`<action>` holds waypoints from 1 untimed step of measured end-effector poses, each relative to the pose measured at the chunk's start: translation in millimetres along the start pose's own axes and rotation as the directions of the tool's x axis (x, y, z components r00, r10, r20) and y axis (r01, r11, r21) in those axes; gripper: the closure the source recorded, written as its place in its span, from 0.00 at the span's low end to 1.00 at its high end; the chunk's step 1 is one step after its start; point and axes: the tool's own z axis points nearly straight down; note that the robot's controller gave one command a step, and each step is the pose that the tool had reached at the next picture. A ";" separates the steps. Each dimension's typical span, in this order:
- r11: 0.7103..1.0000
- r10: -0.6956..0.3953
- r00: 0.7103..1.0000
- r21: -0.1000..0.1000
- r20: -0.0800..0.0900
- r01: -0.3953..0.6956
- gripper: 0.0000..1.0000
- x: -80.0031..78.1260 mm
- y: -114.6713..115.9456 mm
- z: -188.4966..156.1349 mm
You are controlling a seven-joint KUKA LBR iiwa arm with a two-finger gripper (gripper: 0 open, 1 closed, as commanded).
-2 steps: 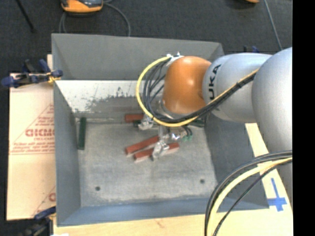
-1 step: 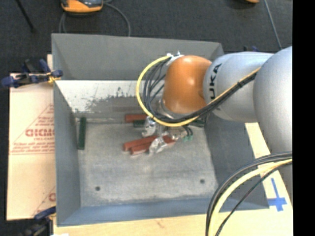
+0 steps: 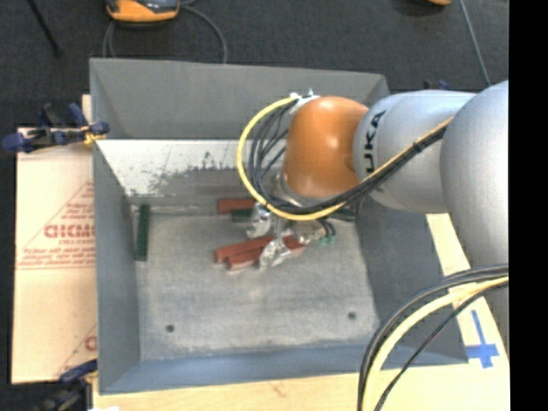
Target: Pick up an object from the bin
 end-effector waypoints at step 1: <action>1.000 0.000 1.000 -0.001 -0.001 0.000 1.00 0.7 0.2 -1.9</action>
Offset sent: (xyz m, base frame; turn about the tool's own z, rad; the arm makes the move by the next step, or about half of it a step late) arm 0.0002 0.0000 0.0843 0.0000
